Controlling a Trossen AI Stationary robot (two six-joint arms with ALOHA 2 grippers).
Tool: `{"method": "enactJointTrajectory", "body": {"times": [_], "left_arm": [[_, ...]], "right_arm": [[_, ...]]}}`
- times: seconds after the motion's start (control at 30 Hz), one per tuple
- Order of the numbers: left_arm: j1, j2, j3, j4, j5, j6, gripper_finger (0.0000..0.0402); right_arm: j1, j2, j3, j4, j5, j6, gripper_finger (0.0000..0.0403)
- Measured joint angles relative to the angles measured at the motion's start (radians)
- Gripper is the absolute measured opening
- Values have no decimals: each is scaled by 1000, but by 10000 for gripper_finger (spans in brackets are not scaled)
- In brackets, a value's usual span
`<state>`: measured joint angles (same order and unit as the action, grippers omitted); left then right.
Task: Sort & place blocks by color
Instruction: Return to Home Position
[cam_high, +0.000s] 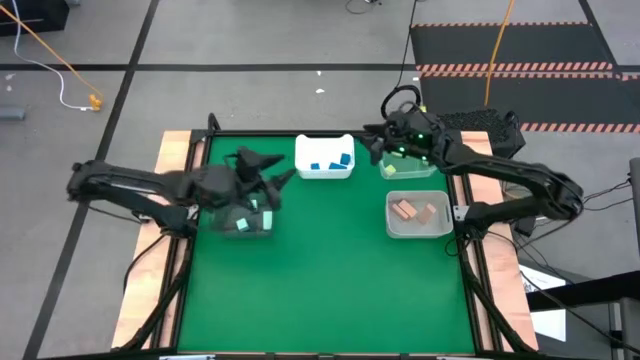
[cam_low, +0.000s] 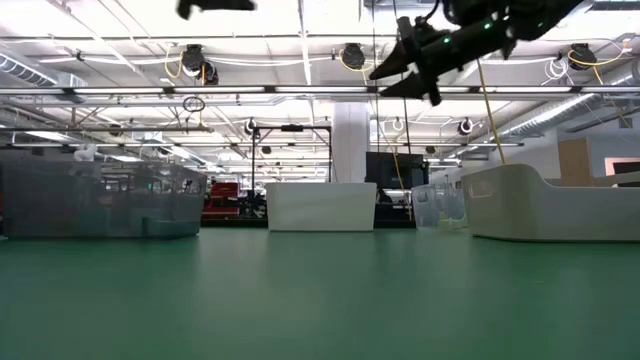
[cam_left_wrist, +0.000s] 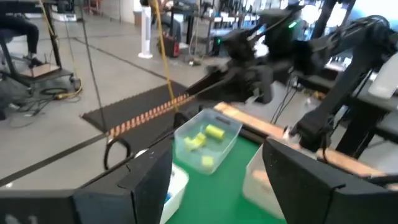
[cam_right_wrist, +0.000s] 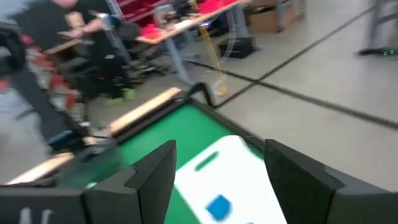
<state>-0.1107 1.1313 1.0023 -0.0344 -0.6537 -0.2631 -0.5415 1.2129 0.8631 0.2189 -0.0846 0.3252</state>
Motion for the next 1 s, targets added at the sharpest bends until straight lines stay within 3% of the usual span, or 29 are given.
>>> {"method": "enactJointTrajectory", "body": {"times": [0.13, 0.33, 0.7, 0.87, 1.0], "left_arm": [[10, -146, 0, -201, 41, -14, 251], [13, -316, 0, -459, 87, -54, 251], [13, -402, 0, -841, 79, -249, 251], [13, -402, -70, -813, 77, -292, 251], [13, -400, -196, -644, 78, -293, 250]], "right_arm": [[0, -88, 0, -103, 60, -30, 233], [0, -161, 0, -200, 63, -6, 233], [0, -173, 0, -407, 91, 29, 233], [0, -173, -3, -495, 91, 23, 233], [7, -174, -71, -442, 92, 6, 233]]}}
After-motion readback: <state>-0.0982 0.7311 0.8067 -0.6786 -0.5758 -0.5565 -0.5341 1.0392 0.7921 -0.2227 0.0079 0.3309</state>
